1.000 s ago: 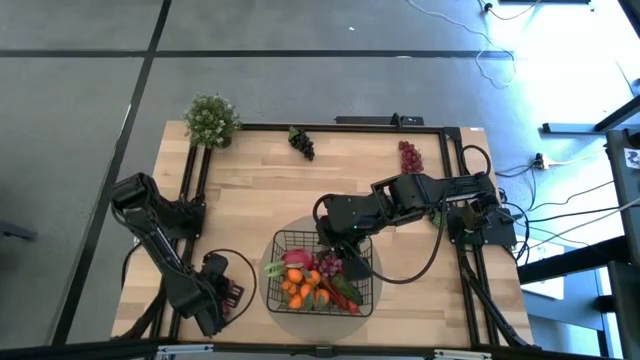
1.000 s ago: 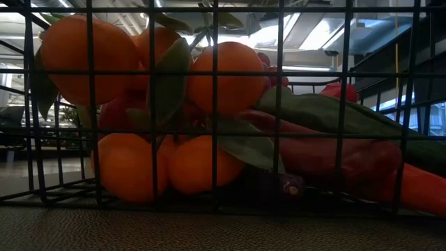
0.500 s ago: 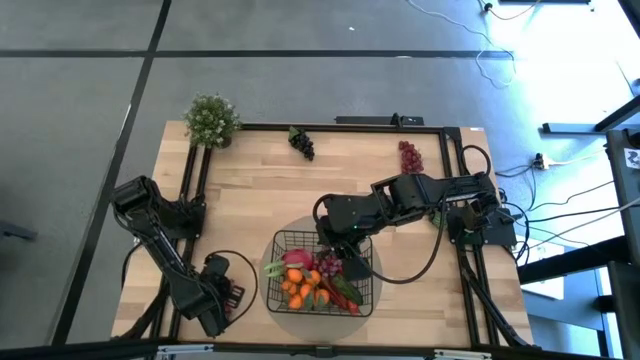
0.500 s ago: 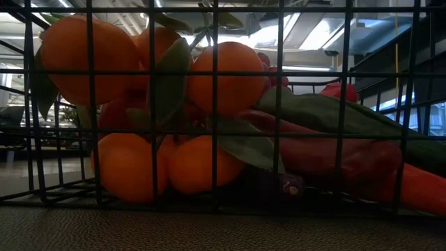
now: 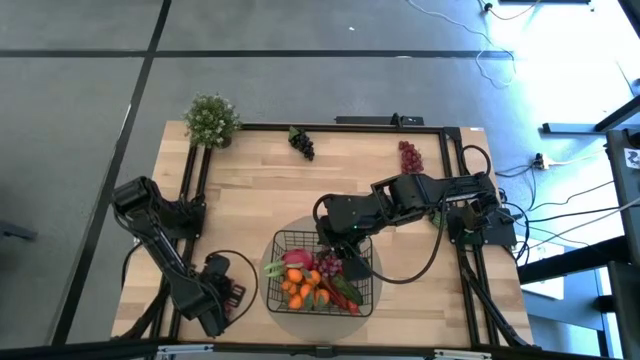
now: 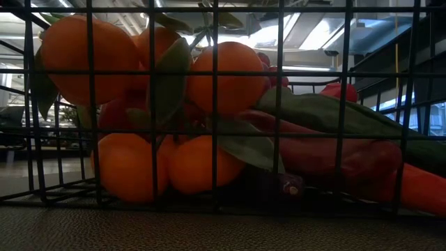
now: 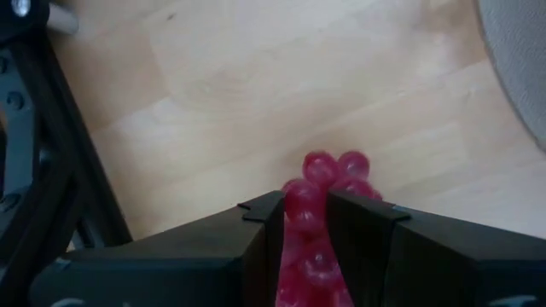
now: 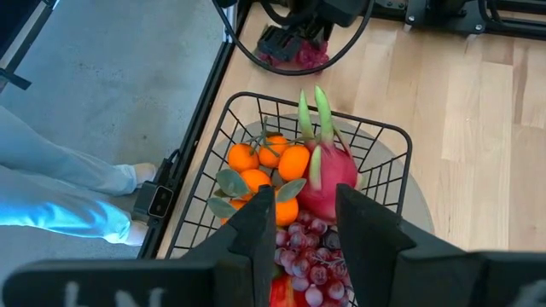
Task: Build produce basket
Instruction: Put the bottom red grapes into the black wire basket, then put the red grapes into the black wire basket
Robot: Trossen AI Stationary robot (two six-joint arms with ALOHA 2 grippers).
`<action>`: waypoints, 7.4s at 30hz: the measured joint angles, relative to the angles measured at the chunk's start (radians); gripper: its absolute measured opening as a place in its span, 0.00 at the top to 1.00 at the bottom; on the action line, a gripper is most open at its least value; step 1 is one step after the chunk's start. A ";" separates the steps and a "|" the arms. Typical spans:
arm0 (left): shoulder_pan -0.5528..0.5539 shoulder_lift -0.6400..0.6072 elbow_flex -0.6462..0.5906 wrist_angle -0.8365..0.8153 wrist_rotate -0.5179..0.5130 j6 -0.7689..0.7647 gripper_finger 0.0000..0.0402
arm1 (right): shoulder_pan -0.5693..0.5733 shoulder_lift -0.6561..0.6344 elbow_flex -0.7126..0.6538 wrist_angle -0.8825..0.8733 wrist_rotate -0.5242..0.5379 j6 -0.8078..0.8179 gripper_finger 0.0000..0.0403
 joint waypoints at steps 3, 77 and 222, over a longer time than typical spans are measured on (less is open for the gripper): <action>0.000 0.013 0.000 -0.001 -0.018 0.000 0.81 | 0.000 0.000 0.000 0.000 0.000 0.000 0.73; 0.433 -0.029 0.835 -0.231 -0.289 1.289 1.00 | 0.027 -0.191 -0.003 -0.229 0.075 -0.060 0.73; 0.772 -0.147 0.834 -0.314 -0.531 1.370 0.80 | -0.845 -0.727 -1.199 0.171 0.402 0.770 0.73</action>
